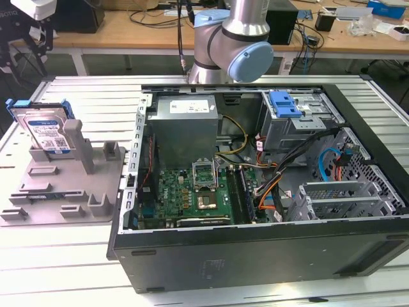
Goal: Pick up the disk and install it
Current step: 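Pick up the disk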
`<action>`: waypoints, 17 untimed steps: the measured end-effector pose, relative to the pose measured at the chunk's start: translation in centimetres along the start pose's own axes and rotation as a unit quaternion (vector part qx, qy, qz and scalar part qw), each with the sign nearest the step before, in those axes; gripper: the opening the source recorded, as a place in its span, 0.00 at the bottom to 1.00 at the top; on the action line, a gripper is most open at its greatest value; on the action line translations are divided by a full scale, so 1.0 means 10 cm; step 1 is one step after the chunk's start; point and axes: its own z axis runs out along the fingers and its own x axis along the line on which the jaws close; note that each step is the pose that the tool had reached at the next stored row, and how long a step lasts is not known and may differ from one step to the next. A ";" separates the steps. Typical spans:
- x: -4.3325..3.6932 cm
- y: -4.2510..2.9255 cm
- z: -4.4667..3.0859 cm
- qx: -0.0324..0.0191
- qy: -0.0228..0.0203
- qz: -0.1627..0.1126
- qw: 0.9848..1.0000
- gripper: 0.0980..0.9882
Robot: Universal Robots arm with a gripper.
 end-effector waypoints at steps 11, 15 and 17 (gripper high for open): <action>-0.003 0.002 0.017 0.000 0.006 -0.120 0.993 0.43; -0.005 0.004 0.021 0.000 0.008 -0.161 0.987 0.43; -0.006 0.005 0.023 0.000 0.009 -0.180 0.984 0.43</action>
